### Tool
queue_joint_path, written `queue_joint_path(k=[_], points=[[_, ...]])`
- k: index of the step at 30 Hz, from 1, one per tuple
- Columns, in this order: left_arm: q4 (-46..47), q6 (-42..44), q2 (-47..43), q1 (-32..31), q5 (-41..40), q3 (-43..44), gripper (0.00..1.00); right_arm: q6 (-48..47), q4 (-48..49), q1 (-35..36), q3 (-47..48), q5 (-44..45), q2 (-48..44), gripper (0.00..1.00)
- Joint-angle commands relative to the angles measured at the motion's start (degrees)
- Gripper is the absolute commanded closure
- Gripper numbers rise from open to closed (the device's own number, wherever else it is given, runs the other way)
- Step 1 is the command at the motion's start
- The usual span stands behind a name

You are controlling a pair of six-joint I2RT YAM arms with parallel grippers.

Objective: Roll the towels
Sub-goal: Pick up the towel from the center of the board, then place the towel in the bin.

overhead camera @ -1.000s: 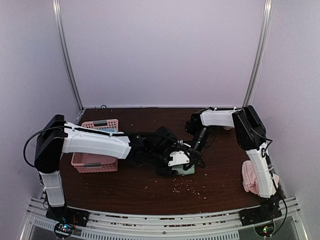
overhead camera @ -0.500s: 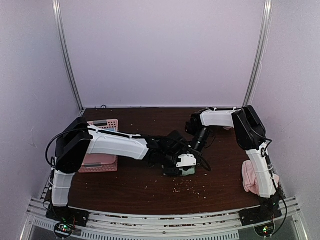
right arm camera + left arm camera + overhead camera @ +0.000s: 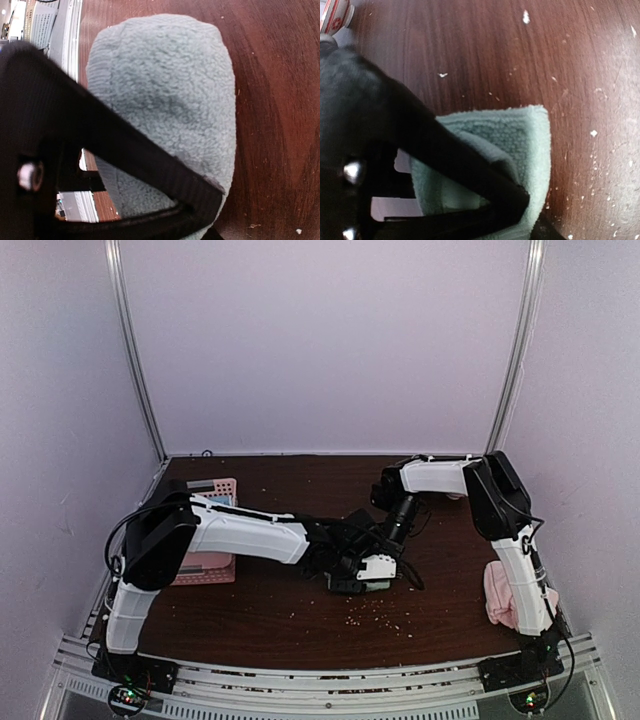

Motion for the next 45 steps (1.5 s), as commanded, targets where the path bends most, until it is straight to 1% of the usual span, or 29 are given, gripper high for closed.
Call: queue_joint_path(k=[1, 3, 4, 5, 6, 7, 10, 15, 17, 19, 22, 23, 24, 25, 28, 30, 33, 37, 41, 45], points=[[-1.61, 0.28, 2.91, -0.03, -3.63, 0.49, 0.57, -0.53, 1.59, 0.53, -2.64, 5.86, 0.79, 0.69], [-1.61, 0.10, 2.63, -0.03, -4.07, 0.44, 0.65, -0.83, 1.59, 0.49, -3.62, 5.45, -1.34, 0.62], [-1.25, 0.09, 2.36, 0.05, -4.04, 0.21, 0.67, -1.05, 1.59, 0.45, -4.12, 5.45, -2.56, 0.54], [-0.99, 0.01, 1.89, 0.02, -3.98, -0.05, 0.71, -1.21, 1.59, 0.32, -4.62, 5.69, -3.97, 0.29], [-0.66, -0.06, 1.36, 0.03, -3.89, -0.31, 0.73, -1.16, 1.59, 0.27, -4.96, 6.04, -5.35, 0.02], [-0.26, -0.16, 0.90, 0.01, -3.90, -0.69, 0.75, -0.89, 1.59, 0.04, -4.99, 6.52, -6.71, 0.00], [0.25, -0.42, -0.79, 0.15, -3.95, -1.18, 0.79, 1.67, 1.50, -1.66, -3.48, 7.33, -10.77, 0.00], [-0.20, -1.05, -5.19, 0.56, -5.03, -2.16, 0.81, 4.09, 1.51, -7.13, 1.17, 8.27, -16.77, 0.00], [-0.64, -2.04, -7.79, 0.93, -5.58, -3.12, 0.82, 5.02, 2.20, -9.30, 1.59, 7.79, -18.06, 0.00], [-1.26, -3.25, -11.11, 1.54, -6.37, -4.52, 0.83, 5.87, 4.94, -11.46, -0.70, 5.02, -19.23, 0.00], [-1.84, -4.59, -17.54, 2.48, -8.05, -8.85, 0.83, 9.21, 10.47, -13.38, -6.37, 1.01, -20.29, 0.00], [-1.93, -4.69, -19.94, 2.85, -8.84, -10.49, 0.83, 10.16, 12.42, -13.59, -8.23, 0.84, -20.60, 0.00], [-2.24, -4.81, -22.37, 3.40, -9.81, -12.16, 0.83, 11.29, 16.01, -13.63, -10.29, 1.61, -21.06, 0.00], [-2.94, -4.37, -24.79, 4.16, -10.42, -14.07, 0.83, 12.45, 17.63, -13.38, -12.24, 3.29, -21.62, 0.00], [-3.67, -3.33, -32.25, 8.01, -13.57, -20.71, 0.83, 14.09, 22.90, -13.23, -15.79, 6.19, -23.28, 0.00], [-4.18, -3.38, -36.70, 11.86, -14.14, -23.65, 0.83, 15.09, 24.48, -13.15, -17.06, 5.92, -23.80, 0.00], [-3.25, -2.30, -42.86, 16.55, -14.59, -27.59, 0.83, 13.83, 22.48, -13.02, -15.73, 4.12, -22.61, 0.00], [0.59, 3.20, -50.70, 20.20, -14.41, -34.57, 0.89, 13.06, 21.88, -12.62, -16.09, 2.88, -22.01, 0.00], [0.86, 6.24, -55.16, 26.42, -11.26, -39.69, 0.90, 12.34, 21.36, -12.36, -16.27, 2.48, -21.43, 0.00], [-2.13, 6.84, -56.24, 31.60, -7.33, -41.79, 0.91, 11.65, 20.53, -12.06, -16.07, 1.91, -20.73, 0.00]])
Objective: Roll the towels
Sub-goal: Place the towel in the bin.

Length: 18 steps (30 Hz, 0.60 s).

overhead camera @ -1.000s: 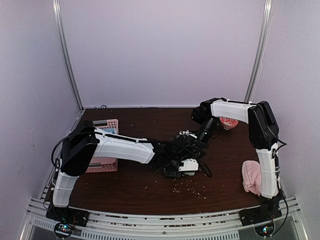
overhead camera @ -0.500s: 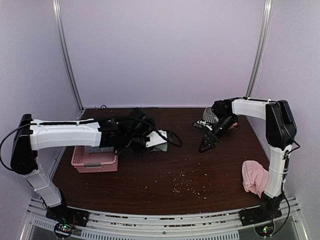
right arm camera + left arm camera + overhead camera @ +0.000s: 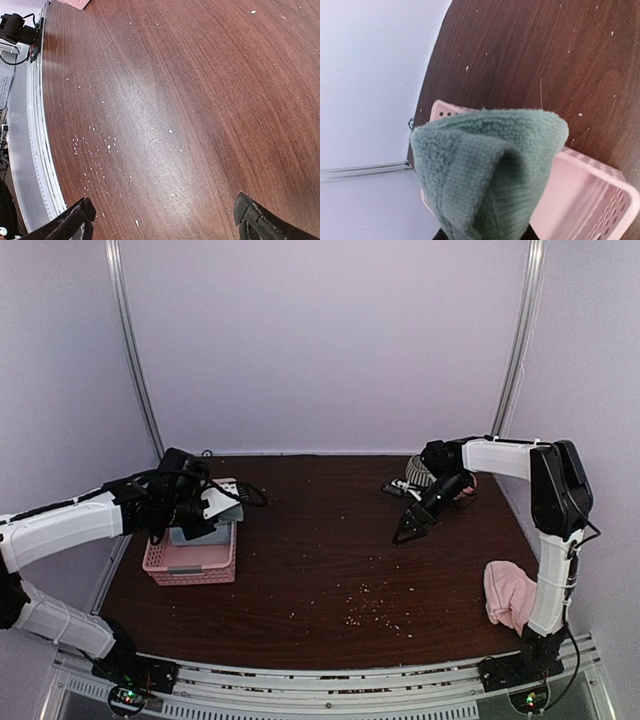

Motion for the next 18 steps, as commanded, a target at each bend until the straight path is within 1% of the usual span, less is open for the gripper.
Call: queue_joint_path(k=[1, 5, 10, 12, 14, 18], points=[[-0.04, 3.52, -1.32, 4.65, 4.40, -2.77, 0.91, -1.27, -0.69, 0.68, 0.66, -1.75, 0.67, 0.00], [0.38, 6.47, -0.47, 6.07, 4.56, -5.69, 0.97, -1.92, -1.37, 1.05, 0.69, -1.67, 1.37, 0.00], [-0.22, 6.22, 1.71, 9.51, 9.51, -5.83, 0.99, -2.56, -2.13, 1.23, 0.73, -2.55, 1.61, 0.00], [-0.84, 6.35, 4.17, 10.39, 10.60, -5.77, 1.00, -2.95, -2.50, 1.36, 0.86, -2.91, 1.77, 0.00], [-3.09, 6.13, 7.61, 11.26, 11.67, -4.43, 1.00, -3.38, -2.86, 1.41, 0.92, -3.30, 2.06, 0.00], [-4.64, 5.90, 14.02, 13.12, 13.37, -1.51, 1.00, -4.70, -4.65, 1.43, 1.37, -4.07, 2.83, 0.00]])
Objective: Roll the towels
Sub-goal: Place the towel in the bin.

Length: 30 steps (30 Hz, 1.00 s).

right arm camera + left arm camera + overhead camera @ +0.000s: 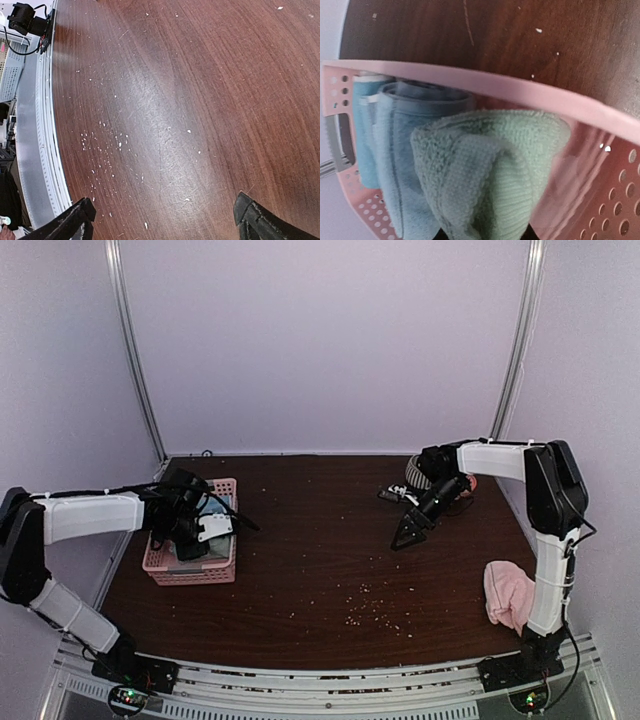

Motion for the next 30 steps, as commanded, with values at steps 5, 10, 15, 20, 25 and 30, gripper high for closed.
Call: queue_joint_path(k=[5, 10, 15, 20, 25, 30], points=[[2.62, 1.68, 7.62, 2.65, 2.57, 1.94, 1.00, -2.63, -3.14, 0.44, 1.27, -2.15, 1.40, 0.00], [14.01, 6.39, 7.78, 3.85, -1.98, -2.74, 1.00, -3.33, -5.12, 0.46, 2.16, -3.85, 2.68, 0.00], [22.71, 11.21, 8.74, 6.11, -0.96, -3.14, 1.00, -9.43, -11.71, 0.57, 4.84, -6.79, 5.49, 0.00], [24.86, 14.53, 12.98, 8.69, -0.71, 0.70, 1.00, -10.77, -13.06, 0.67, 4.91, -8.06, 5.81, 0.00], [21.30, 14.98, 17.05, 8.86, -0.34, 5.20, 0.96, -11.36, -13.78, 1.08, 5.05, -8.09, 5.84, 0.00], [20.30, 14.18, 18.08, 8.86, -1.18, 5.57, 0.91, -11.38, -13.90, 1.14, 5.13, -8.10, 6.16, 0.00]])
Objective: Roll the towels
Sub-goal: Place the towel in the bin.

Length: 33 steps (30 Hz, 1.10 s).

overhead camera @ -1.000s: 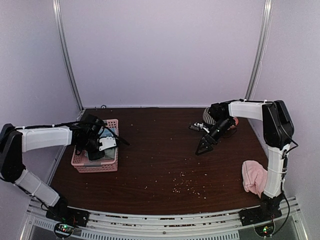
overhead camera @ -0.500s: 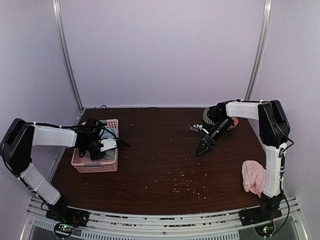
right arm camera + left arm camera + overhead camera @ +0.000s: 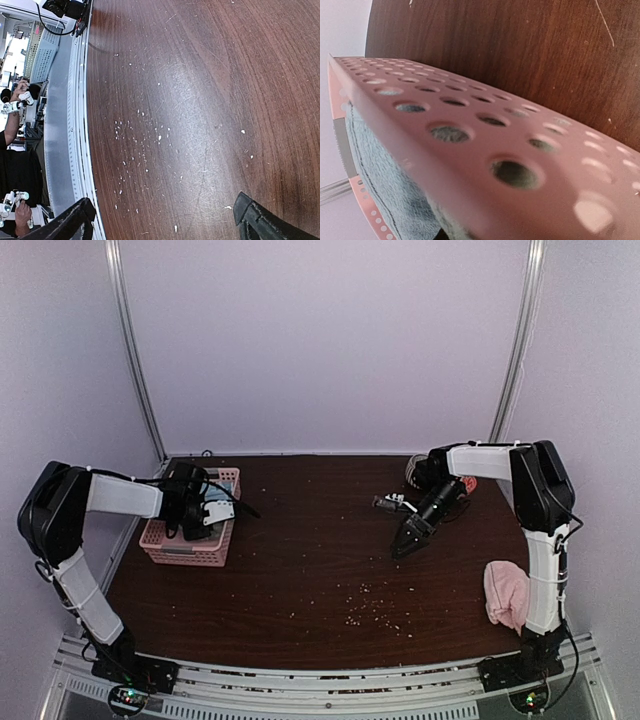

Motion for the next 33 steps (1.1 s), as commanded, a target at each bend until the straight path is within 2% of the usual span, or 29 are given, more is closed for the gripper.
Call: queue_joint_path(k=[1, 15, 18, 19, 33], points=[[-0.42, 0.77, 0.37, 0.36, -1.07, 0.57, 0.89, -1.19, -1.42, 0.42, 1.52, -1.36, 0.77, 0.00], [-2.23, -0.41, 1.46, 0.31, -2.66, 1.74, 0.73, -1.64, -2.22, 1.22, 1.60, -1.16, 1.11, 0.00], [-3.23, -1.25, 1.25, 0.36, -3.02, 2.15, 0.66, -1.71, -2.23, 1.31, 1.59, -1.04, 1.12, 0.00], [-3.38, -1.57, 0.99, 0.37, -3.07, 2.12, 0.61, -1.72, -2.27, 1.34, 1.61, -1.00, 1.26, 0.00], [-3.36, -1.53, -3.39, 0.18, -3.54, -0.97, 0.55, -1.99, -2.81, 2.44, 1.79, -0.39, 1.52, 0.00]])
